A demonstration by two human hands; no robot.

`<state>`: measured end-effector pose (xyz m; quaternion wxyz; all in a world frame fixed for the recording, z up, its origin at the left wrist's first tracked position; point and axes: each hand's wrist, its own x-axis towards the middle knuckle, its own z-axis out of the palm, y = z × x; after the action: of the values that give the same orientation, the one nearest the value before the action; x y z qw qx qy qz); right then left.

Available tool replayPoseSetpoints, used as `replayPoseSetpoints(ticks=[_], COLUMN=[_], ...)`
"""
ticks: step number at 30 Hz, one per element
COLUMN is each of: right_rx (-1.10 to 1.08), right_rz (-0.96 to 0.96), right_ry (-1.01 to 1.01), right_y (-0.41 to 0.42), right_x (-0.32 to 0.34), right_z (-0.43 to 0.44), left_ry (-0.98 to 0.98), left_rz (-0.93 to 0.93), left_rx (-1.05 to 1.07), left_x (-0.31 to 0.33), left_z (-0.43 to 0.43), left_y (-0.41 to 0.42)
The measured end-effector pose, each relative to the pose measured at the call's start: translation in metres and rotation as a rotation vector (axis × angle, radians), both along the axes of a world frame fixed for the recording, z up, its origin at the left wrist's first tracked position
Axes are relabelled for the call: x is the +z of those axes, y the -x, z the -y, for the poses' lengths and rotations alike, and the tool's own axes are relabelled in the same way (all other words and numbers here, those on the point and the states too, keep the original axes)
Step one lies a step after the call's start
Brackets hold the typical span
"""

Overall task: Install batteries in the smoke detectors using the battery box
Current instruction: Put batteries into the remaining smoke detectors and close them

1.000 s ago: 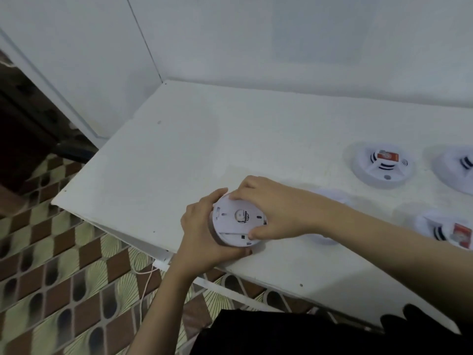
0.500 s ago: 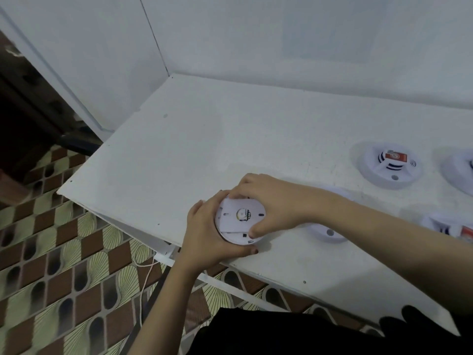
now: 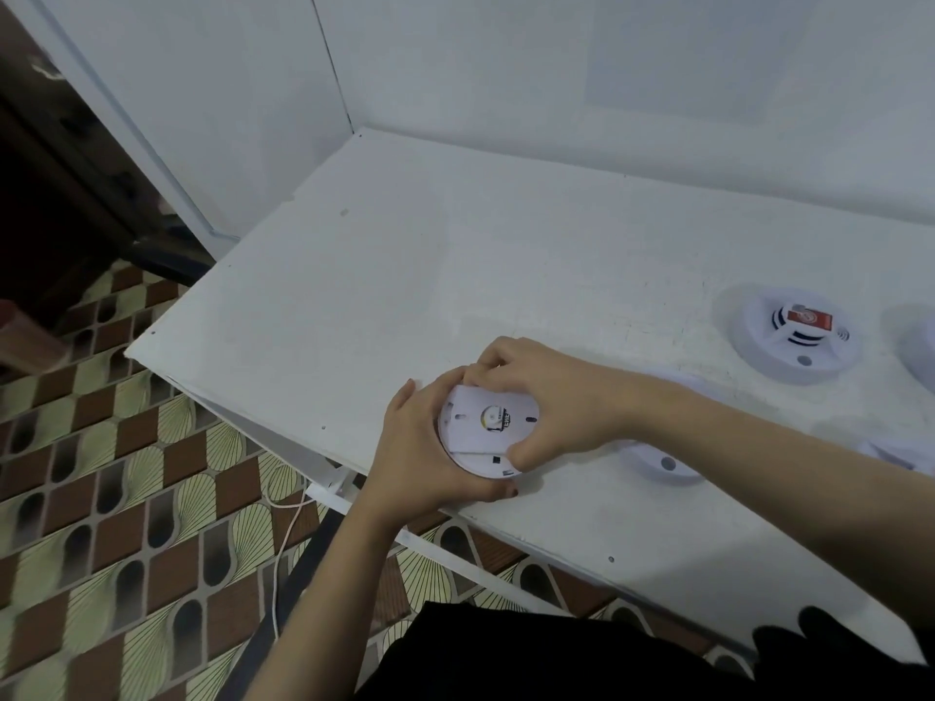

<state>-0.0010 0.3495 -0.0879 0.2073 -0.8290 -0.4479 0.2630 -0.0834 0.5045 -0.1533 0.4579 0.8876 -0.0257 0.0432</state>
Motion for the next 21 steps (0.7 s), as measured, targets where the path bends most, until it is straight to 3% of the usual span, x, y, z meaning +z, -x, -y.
replayPoseSetpoints(ticks=[6, 13, 21], right_rx=[0.1, 0.076, -0.241], right_rz=[0.111, 0.11, 0.156], right_ry=[0.015, -0.008, -0.196], right_y=[0.006, -0.001, -0.029], right_x=[-0.005, -0.001, 0.005], right_z=[-0.003, 0.001, 0.022], left_ry=[0.031, 0.025, 0.025], left_rz=[-0.03, -0.037, 0.054], left_rx=[-0.039, -0.049, -0.003], left_x=[-0.002, -0.001, -0.003], left_z=[-0.001, -0.002, -0.001], left_y=[-0.001, -0.001, -0.002])
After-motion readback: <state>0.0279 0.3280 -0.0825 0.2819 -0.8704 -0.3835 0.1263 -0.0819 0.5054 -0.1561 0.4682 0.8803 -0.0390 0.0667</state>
